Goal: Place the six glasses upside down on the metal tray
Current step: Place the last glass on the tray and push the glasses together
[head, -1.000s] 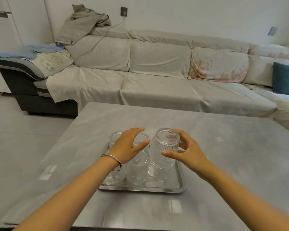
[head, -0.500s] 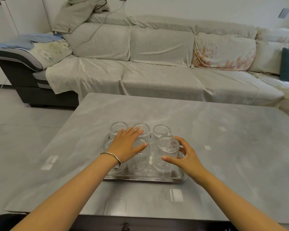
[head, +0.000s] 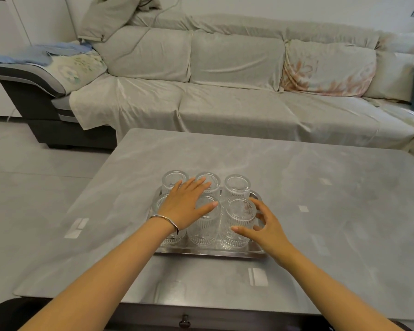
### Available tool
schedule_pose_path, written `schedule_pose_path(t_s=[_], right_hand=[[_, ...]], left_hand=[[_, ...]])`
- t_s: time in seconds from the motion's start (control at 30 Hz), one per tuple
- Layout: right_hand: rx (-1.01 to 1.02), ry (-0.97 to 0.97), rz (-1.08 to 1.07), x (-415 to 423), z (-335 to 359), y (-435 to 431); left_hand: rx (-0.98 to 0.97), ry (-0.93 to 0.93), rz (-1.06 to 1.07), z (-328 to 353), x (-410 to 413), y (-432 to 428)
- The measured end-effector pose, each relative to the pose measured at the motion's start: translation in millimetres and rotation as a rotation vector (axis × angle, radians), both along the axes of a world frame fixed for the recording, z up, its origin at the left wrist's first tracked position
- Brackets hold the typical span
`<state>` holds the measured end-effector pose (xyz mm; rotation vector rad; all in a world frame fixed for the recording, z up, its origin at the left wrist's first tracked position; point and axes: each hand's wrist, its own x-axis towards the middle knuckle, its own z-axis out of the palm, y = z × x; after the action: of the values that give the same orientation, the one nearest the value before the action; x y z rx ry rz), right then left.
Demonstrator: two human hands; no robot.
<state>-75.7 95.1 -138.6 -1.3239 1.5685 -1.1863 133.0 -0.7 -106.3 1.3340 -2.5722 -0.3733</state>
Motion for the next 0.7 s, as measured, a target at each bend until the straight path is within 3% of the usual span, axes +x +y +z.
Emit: schedule_pose_path(t_s=[0.13,0.27,0.4,0.57,0.7], right_hand=[[-0.011,0.036,0.024,2,0,1],[-0.008,0.112,0.051,2,3,4],[-0.082,0.111,0.005,2,15,2],[-0.014,-0.038,-0.072,2,33,-31],[0.181,-0.154,-0.062,1,34,-61]], left_hand=[[0.014,0.028,0.002,2,0,2],[0.083,0.296,-0.008,13,9,4],[0.068,0.398,0.084,20,39,-2],[0.481,0.757,0.346,14,56,-28],[0.633,0.838,0.421,3,47,-38]])
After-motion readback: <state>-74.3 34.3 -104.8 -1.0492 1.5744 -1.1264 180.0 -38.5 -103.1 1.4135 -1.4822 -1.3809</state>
